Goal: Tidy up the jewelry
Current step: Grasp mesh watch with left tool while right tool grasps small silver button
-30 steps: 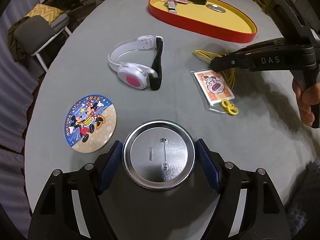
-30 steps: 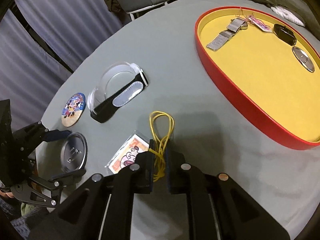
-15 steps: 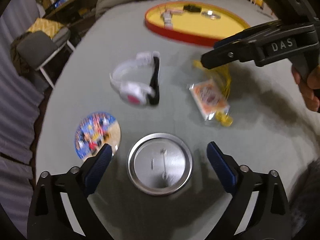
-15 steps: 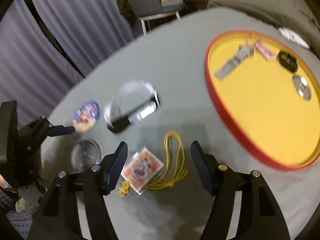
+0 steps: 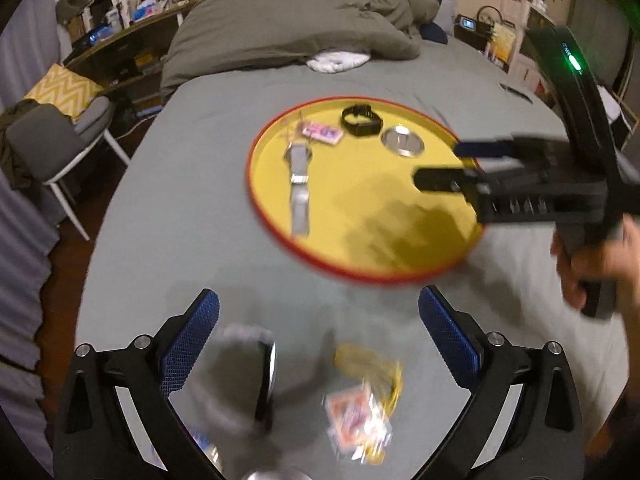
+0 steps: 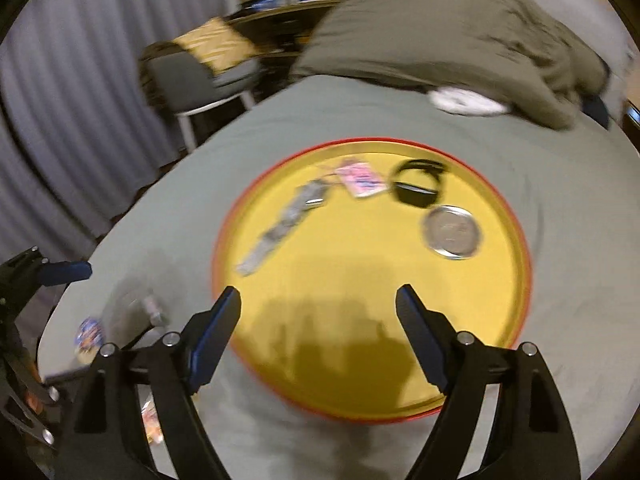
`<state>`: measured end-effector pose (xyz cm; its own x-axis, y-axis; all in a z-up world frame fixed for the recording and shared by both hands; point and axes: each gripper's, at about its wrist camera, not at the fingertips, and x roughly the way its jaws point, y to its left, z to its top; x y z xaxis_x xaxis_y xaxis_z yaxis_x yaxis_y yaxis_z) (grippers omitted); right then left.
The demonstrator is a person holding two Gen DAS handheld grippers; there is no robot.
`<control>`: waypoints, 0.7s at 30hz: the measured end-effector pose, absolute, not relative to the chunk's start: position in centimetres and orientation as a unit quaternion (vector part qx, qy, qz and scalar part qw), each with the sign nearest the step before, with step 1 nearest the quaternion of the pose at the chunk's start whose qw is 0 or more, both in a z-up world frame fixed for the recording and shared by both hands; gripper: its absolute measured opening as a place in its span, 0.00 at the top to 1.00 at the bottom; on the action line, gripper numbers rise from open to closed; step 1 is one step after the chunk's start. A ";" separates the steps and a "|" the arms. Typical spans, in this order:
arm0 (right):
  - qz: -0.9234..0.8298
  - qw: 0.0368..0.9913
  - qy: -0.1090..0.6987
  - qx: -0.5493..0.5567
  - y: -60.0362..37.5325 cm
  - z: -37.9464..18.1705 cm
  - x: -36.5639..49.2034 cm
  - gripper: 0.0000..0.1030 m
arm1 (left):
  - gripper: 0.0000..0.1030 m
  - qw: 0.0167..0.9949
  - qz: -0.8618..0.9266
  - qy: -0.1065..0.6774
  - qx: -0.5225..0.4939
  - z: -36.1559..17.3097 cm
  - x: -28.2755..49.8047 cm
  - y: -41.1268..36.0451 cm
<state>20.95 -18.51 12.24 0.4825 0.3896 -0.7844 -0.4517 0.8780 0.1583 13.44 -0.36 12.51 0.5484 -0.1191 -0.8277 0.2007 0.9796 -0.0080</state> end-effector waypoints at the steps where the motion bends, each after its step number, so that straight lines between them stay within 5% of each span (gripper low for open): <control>1: 0.237 0.862 0.447 -0.030 -19.1 12.0 21.6 0.27 | 0.05 0.877 -0.091 0.470 0.039 12.4 14.8 -0.7; 21: 0.092 0.822 0.560 -0.049 -21.2 3.0 33.6 0.14 | 0.05 0.831 -0.074 0.546 0.082 1.6 32.9 -3.7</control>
<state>33.62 -21.21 3.03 0.3561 0.0963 -0.9295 -0.2070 0.9781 0.0220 32.88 -3.66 1.64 0.3929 -0.0329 -0.9190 0.2113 0.9758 0.0555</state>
